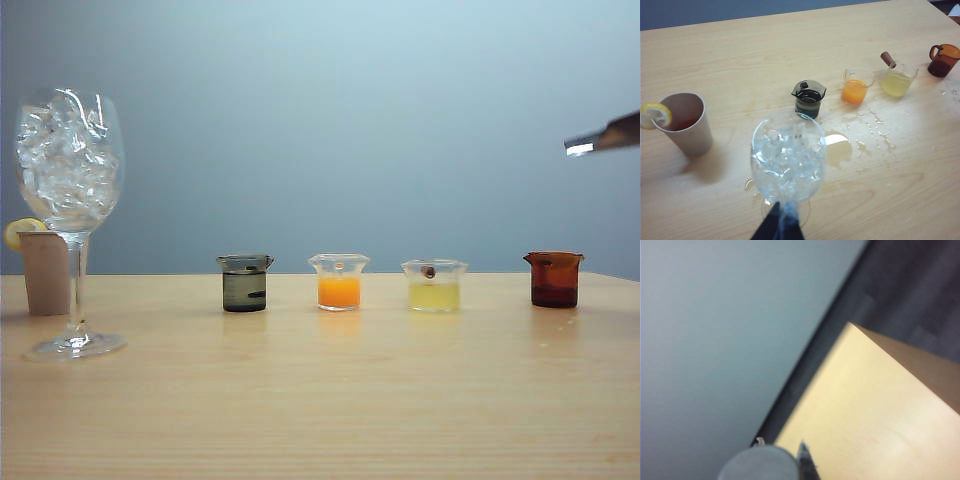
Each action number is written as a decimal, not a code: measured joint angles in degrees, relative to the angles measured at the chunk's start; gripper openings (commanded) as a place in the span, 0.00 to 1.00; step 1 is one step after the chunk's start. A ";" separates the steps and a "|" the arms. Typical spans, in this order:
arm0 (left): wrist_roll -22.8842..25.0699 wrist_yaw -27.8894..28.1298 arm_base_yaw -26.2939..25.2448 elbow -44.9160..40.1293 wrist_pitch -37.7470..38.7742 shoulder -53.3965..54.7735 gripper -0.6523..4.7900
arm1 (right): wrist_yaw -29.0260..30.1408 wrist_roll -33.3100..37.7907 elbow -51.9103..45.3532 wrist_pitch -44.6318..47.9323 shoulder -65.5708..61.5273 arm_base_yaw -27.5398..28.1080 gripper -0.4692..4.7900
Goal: Pick up the ice scoop on the desk filled with ice cubes, pour the ice into the goblet, and finally put the scoop back on the table.
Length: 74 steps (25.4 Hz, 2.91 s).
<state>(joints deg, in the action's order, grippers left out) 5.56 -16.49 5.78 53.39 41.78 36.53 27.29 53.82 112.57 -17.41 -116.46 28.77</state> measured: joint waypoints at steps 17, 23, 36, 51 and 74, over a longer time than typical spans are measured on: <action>0.00 -0.02 0.00 0.00 0.00 0.00 0.11 | 5.38 -8.68 -24.30 13.05 -0.52 5.77 0.08; 0.00 0.00 0.00 0.00 0.00 0.00 0.11 | 6.82 -9.38 -30.03 16.81 -1.09 5.66 0.08; 0.00 -0.02 0.00 0.00 0.00 0.00 0.11 | 8.85 -12.87 -35.21 22.10 -1.09 5.20 0.08; 0.00 0.00 0.00 0.00 0.00 0.00 0.11 | 10.97 -9.29 -35.08 40.70 -5.99 3.50 0.08; 0.00 -0.02 0.00 0.00 0.00 0.00 0.11 | 13.81 -12.96 -35.36 37.79 -7.13 3.69 0.84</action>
<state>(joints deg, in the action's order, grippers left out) 5.56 -16.51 5.78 53.39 41.78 36.53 41.10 40.86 77.21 20.38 -123.59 32.47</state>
